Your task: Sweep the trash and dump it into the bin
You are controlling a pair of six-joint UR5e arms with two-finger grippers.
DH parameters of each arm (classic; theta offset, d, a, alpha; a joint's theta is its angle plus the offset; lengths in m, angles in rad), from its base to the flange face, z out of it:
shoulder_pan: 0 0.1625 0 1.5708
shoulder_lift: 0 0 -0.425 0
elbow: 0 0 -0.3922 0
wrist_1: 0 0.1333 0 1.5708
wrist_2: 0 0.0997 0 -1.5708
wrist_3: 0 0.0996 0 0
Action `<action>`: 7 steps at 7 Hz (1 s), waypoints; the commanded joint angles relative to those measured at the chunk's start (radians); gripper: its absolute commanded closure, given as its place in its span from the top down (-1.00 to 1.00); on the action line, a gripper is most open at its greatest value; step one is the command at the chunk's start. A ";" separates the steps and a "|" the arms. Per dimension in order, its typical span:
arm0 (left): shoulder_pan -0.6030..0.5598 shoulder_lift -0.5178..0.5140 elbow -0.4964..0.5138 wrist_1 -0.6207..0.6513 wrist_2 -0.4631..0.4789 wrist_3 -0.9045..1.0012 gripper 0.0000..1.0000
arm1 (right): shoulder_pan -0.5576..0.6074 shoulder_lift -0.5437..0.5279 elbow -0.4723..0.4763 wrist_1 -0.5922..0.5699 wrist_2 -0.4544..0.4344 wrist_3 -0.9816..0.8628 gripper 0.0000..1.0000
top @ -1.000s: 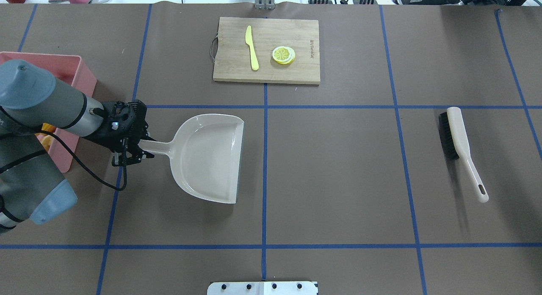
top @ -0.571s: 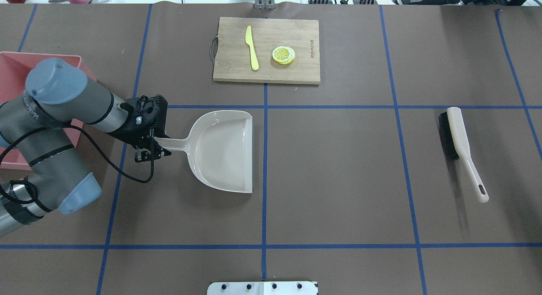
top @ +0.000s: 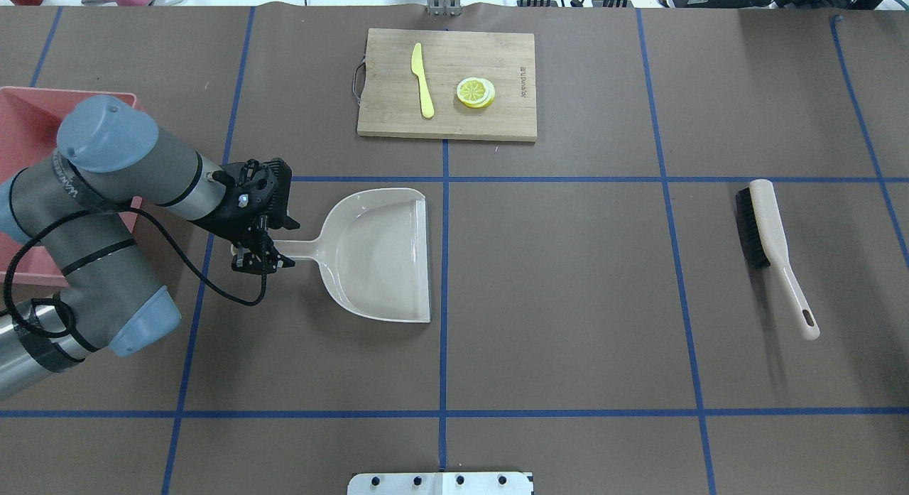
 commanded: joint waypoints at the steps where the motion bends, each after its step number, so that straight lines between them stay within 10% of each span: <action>1: -0.027 0.006 -0.031 -0.004 -0.002 0.002 0.98 | 0.002 -0.009 0.003 0.007 0.000 -0.005 1.00; 7: -0.486 0.385 -0.140 0.163 0.005 -0.094 0.98 | 0.002 -0.011 0.003 0.012 -0.001 0.003 1.00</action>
